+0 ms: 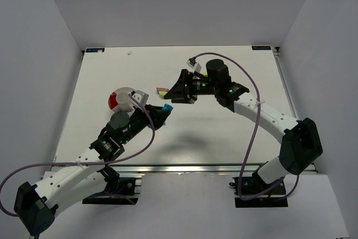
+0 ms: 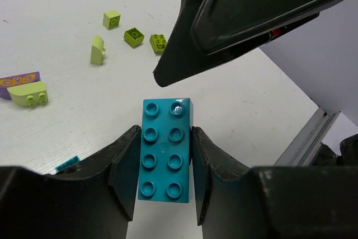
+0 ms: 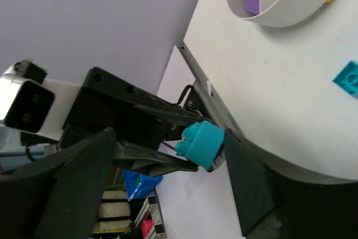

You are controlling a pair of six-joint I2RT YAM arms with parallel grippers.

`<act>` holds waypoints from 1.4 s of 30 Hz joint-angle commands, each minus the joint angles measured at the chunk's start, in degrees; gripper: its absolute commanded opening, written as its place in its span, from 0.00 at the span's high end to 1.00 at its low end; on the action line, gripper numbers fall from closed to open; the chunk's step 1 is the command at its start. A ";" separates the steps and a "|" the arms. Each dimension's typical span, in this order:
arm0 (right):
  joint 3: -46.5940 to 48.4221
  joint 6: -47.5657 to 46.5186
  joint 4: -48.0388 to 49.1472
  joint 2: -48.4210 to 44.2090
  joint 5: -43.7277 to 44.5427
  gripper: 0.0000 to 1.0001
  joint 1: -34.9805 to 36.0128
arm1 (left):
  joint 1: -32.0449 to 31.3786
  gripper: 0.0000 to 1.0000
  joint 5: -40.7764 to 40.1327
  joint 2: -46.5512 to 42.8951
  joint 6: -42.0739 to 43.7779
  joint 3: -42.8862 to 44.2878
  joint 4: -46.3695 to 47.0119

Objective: Sort the legos into containers by color

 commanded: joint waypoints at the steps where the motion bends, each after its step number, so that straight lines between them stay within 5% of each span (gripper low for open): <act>1: 1.02 -1.29 -1.68 0.49 1.10 0.25 0.06 | -0.74 0.87 -2.95 -0.75 1.42 2.66 0.13; 7: 0.22 -1.73 -2.39 0.66 1.37 0.40 0.41 | -1.35 0.87 -3.74 -0.57 1.77 2.93 -0.40; 18: -0.22 -1.64 -4.94 1.45 2.07 0.46 2.87 | -1.97 0.87 -4.35 0.40 1.95 3.46 0.13; 30: -0.05 -1.47 -4.24 2.60 2.42 0.67 3.58 | -2.06 0.86 -4.18 0.31 1.51 3.81 -0.22; 32: 0.66 -1.55 -3.63 2.86 2.25 0.74 3.58 | -2.15 0.81 -4.18 0.22 1.25 3.90 -0.57; 36: 1.89 -2.61 -3.10 3.65 1.98 0.90 3.23 | -2.15 0.49 -4.97 -0.74 0.37 3.81 -1.71; 38: 2.50 -3.40 -1.25 4.26 1.89 1.00 2.53 | -2.15 0.44 -6.11 -1.80 -0.16 3.55 -2.68; 42: 3.82 -7.43 -0.46 5.15 1.54 1.00 1.30 | -2.15 0.35 -10.59 -6.10 -1.74 2.93 -6.45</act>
